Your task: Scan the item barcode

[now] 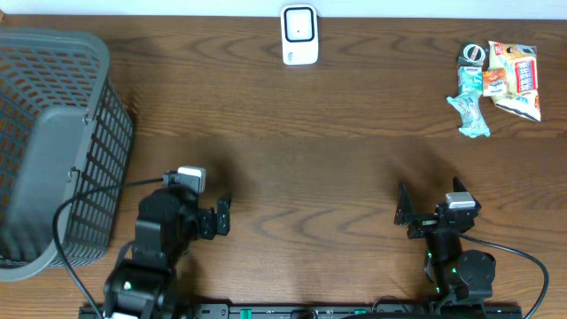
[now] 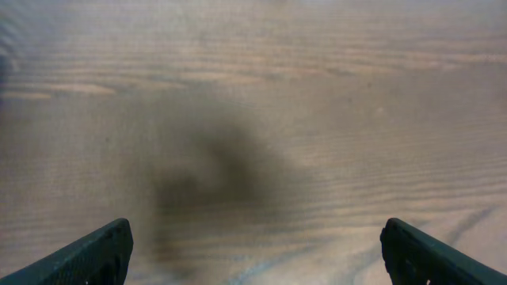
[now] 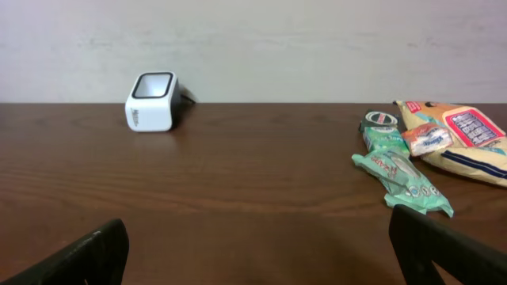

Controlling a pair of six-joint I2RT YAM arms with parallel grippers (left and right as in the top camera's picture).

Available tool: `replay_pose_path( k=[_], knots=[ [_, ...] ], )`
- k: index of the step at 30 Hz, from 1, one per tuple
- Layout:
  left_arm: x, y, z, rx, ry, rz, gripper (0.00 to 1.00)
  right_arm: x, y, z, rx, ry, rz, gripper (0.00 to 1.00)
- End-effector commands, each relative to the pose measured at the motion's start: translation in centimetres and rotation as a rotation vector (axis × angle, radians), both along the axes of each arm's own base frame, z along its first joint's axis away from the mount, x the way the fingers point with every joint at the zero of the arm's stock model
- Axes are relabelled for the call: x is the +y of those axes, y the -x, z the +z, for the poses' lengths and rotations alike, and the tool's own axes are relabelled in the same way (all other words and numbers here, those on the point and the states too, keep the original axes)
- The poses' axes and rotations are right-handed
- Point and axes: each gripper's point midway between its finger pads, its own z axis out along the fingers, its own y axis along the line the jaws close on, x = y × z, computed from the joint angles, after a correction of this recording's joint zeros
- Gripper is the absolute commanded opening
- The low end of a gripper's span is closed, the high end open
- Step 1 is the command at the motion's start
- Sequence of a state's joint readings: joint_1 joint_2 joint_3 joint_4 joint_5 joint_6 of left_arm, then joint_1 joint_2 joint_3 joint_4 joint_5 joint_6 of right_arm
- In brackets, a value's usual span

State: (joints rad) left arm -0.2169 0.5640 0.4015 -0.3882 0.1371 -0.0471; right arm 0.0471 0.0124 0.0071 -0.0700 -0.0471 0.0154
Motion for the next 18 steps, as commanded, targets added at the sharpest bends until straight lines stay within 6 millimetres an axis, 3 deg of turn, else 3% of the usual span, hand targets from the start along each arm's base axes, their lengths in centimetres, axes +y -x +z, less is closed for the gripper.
replay_pose_path(
  k=[1, 18],
  knots=[
    [-0.06, 0.38, -0.17, -0.061, 0.007, -0.017, 0.98, -0.37, 0.01, 0.0, 0.0, -0.013, -0.019, 0.99],
    [0.14, 1.22, -0.7, -0.323, 0.062, -0.015, 0.98, -0.38, 0.01, 0.0, 0.0, -0.012, -0.02, 0.99]
  ],
)
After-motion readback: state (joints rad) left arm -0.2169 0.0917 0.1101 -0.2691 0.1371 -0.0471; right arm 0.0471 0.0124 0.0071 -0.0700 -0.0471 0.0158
